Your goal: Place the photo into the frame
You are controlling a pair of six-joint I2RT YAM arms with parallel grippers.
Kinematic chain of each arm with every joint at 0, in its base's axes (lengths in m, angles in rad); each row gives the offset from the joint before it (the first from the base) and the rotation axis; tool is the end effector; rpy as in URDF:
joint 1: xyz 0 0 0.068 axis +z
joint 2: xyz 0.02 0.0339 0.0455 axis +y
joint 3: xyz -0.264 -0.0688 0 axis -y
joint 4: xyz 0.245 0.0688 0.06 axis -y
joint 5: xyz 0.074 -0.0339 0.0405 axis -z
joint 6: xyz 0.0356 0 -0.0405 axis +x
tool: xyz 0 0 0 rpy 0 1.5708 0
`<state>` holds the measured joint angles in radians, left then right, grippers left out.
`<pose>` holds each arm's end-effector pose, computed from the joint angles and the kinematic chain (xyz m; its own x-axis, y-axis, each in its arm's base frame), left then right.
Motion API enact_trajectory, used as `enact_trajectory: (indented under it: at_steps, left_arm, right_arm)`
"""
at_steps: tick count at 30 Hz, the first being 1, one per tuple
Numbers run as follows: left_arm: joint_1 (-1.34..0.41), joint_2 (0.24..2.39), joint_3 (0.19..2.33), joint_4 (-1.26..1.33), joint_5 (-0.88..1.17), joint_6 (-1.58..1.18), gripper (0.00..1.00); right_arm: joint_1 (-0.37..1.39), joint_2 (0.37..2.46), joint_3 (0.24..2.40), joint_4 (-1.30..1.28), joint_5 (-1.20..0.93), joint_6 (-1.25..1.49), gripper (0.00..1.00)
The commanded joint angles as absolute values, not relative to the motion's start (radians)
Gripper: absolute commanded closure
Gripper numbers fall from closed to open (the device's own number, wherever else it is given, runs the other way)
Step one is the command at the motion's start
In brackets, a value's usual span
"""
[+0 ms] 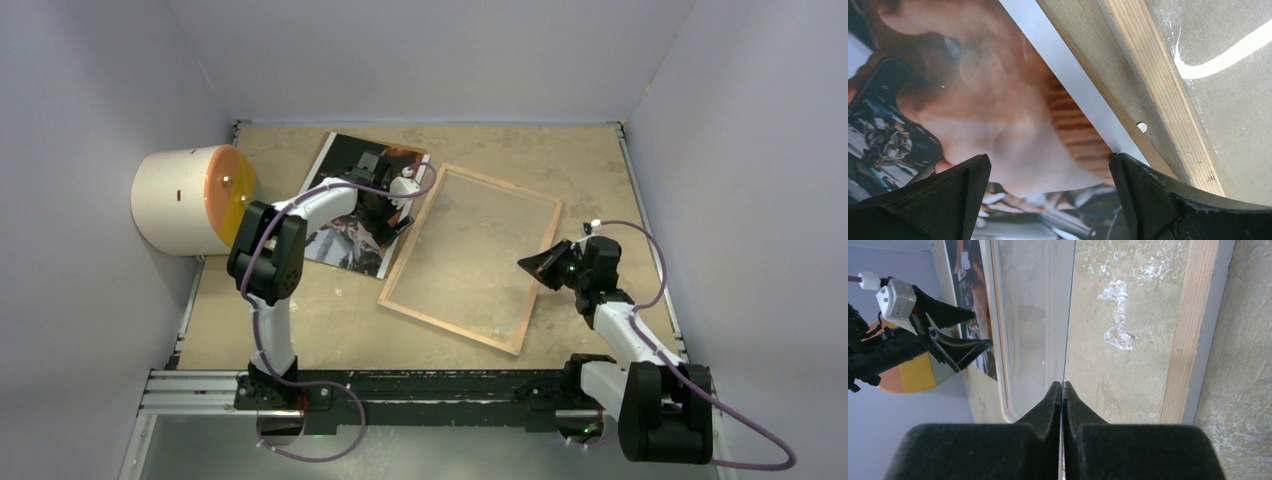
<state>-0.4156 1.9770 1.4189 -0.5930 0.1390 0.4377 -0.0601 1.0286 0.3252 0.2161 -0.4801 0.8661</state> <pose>0.3717 -0.1694 0.1774 -0.5653 0.7083 -0.4227 0.7631 0.6437 0.0581 0.2033 0.0042 0.1775 -0.5725 0.7114 -0.4076 0.1267 0.5680 0.8132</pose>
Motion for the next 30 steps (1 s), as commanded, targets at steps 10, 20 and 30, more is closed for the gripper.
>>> enact_trajectory:
  at_steps: [10, 20, 30]
  left_arm:
    - [-0.444, 2.016, 1.372, -0.55, 0.189, 0.426, 0.01]
    - [-0.476, 2.028, 1.364, -0.543, 0.198, 0.426, 0.0]
    - [-0.492, 2.023, 1.397, -0.572, 0.184, 0.428, 0.0]
  right_arm:
    - [-0.063, 1.015, 0.284, 0.421, -0.513, 0.941, 1.0]
    - [-0.061, 0.943, 0.254, 0.606, -0.601, 0.982, 1.0]
    - [-0.044, 0.954, 0.256, 0.662, -0.634, 0.977, 1.0]
